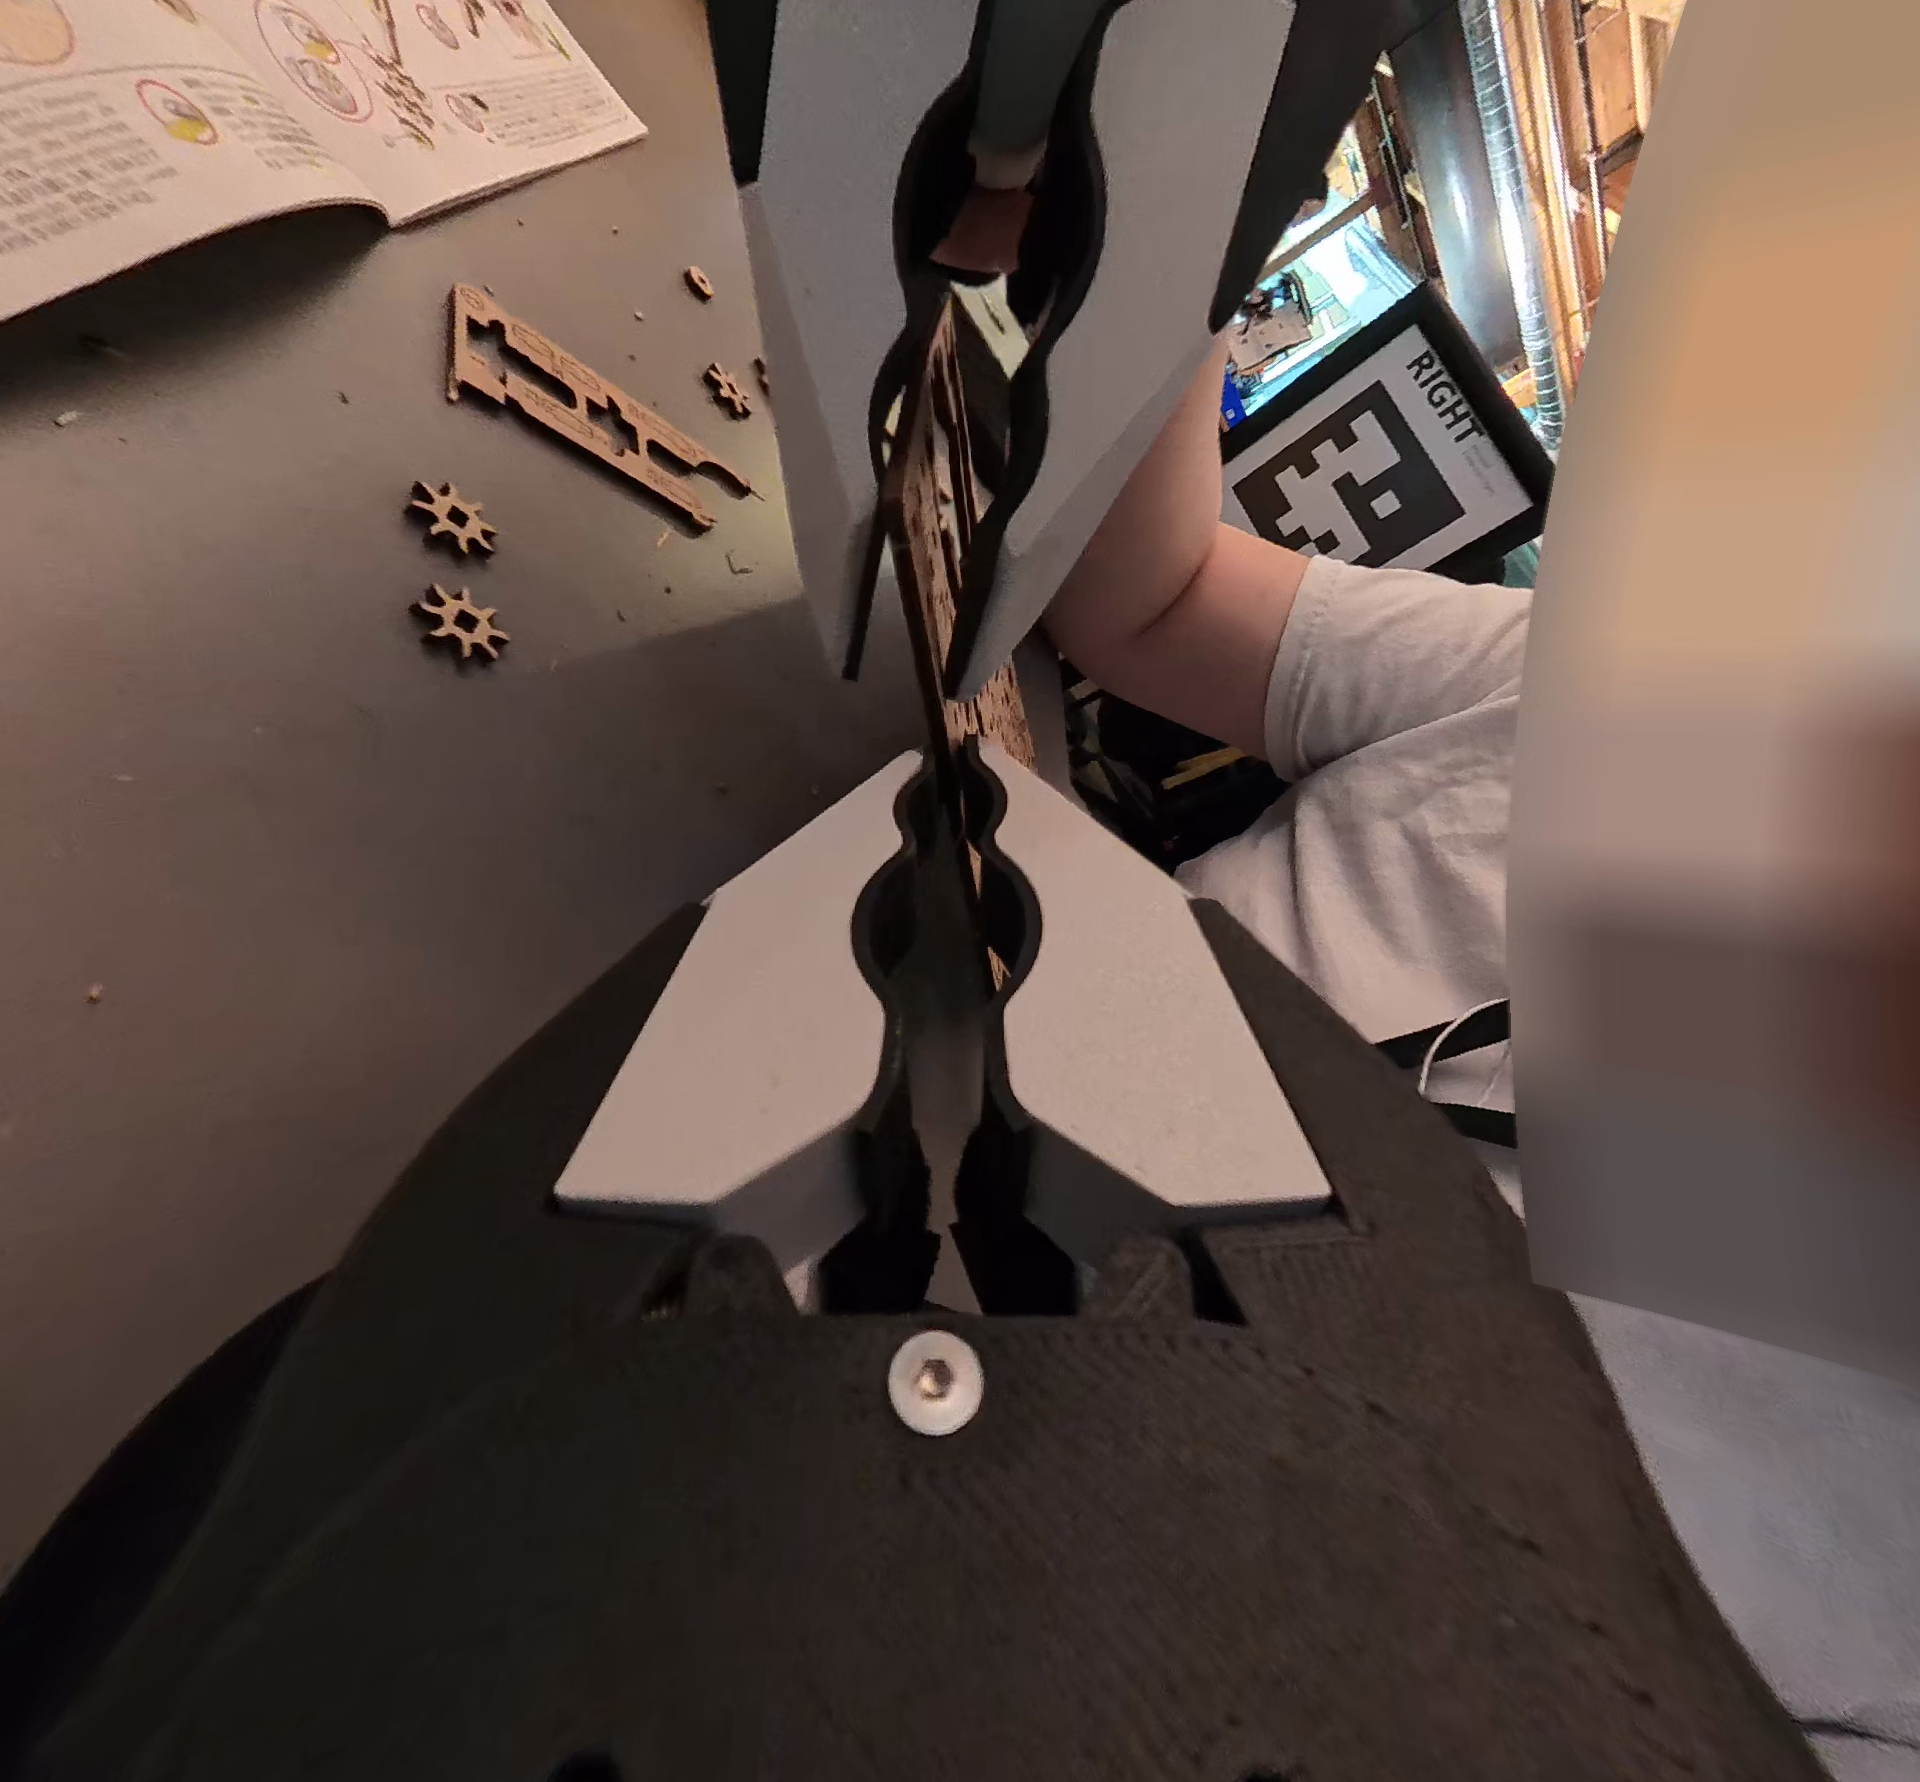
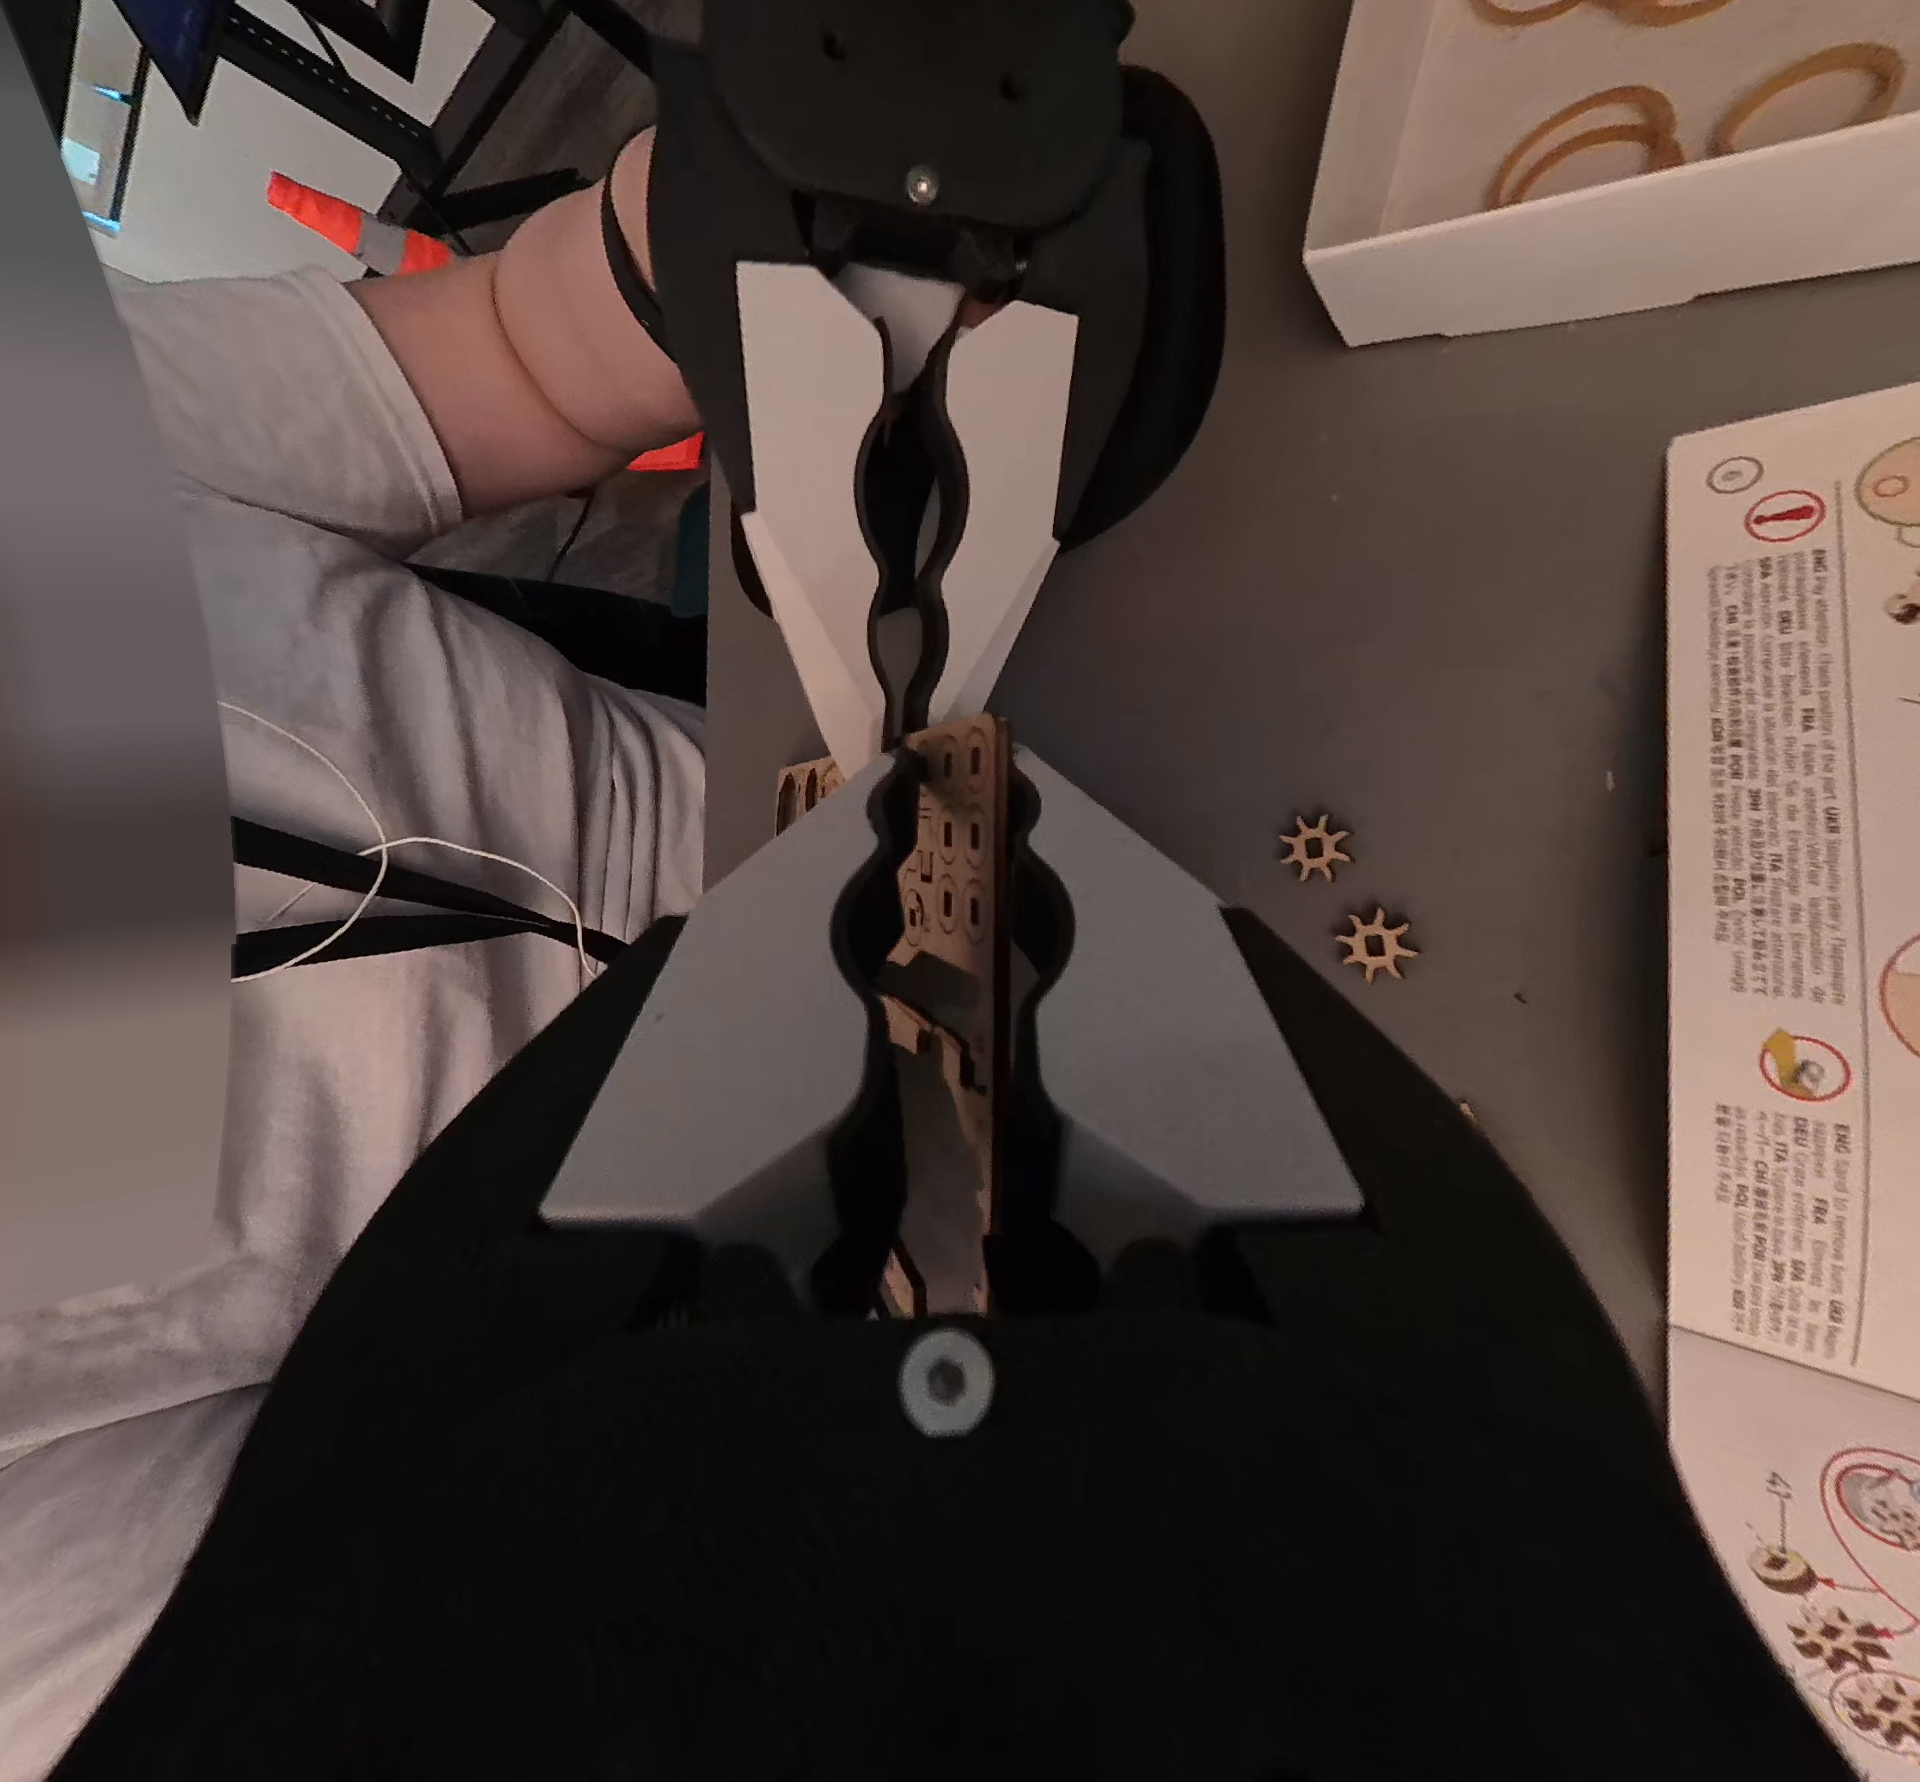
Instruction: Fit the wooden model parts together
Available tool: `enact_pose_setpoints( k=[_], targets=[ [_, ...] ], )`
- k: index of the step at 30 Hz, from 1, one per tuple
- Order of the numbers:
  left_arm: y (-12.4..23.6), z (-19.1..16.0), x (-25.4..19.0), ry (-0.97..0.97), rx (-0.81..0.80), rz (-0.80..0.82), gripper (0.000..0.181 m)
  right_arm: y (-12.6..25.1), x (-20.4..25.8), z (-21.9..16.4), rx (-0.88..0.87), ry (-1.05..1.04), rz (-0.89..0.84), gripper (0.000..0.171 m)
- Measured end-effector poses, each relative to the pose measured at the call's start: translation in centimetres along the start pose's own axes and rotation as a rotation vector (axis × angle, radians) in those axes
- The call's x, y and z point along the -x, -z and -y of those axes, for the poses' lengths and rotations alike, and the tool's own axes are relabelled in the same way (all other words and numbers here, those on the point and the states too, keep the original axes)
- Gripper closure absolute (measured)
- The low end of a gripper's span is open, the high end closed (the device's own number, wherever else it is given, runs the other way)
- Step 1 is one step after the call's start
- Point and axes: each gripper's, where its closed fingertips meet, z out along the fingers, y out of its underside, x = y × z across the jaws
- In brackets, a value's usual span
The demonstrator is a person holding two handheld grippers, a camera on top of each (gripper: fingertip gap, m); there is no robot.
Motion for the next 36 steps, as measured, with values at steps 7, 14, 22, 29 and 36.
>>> enact_pose_setpoints(
  k=[7, 14, 22, 29, 36],
  targets=[
    [-0.2, -0.5, 0.7, 0.012, 0.024, 0.047, 0.18, -0.5, -0.6, -0.5, 0.028, -0.03, 0.002, 0.158],
    [-0.2, -0.4, 0.3, 0.001, 0.021, 0.019, 0.181, -0.2, 0.0, -0.3, 0.025, 0.019, 0.004, 0.158],
    [-0.3, -0.6, -0.2, -0.017, 0.036, -0.008, 0.181, -0.1, 0.5, -0.3, 0.01, -0.01, 0.051, 0.159],
    [-0.3, -0.6, -0.1, -0.012, 0.035, -0.001, 0.181, -0.2, 0.3, -0.3, 0.018, 0.027, 0.024, 0.16],
    [-0.2, -0.7, 0.6, 0.026, 0.027, 0.027, 0.181, -0.5, -0.6, -0.4, 0.039, 0.053, -0.021, 0.158]
  ],
)
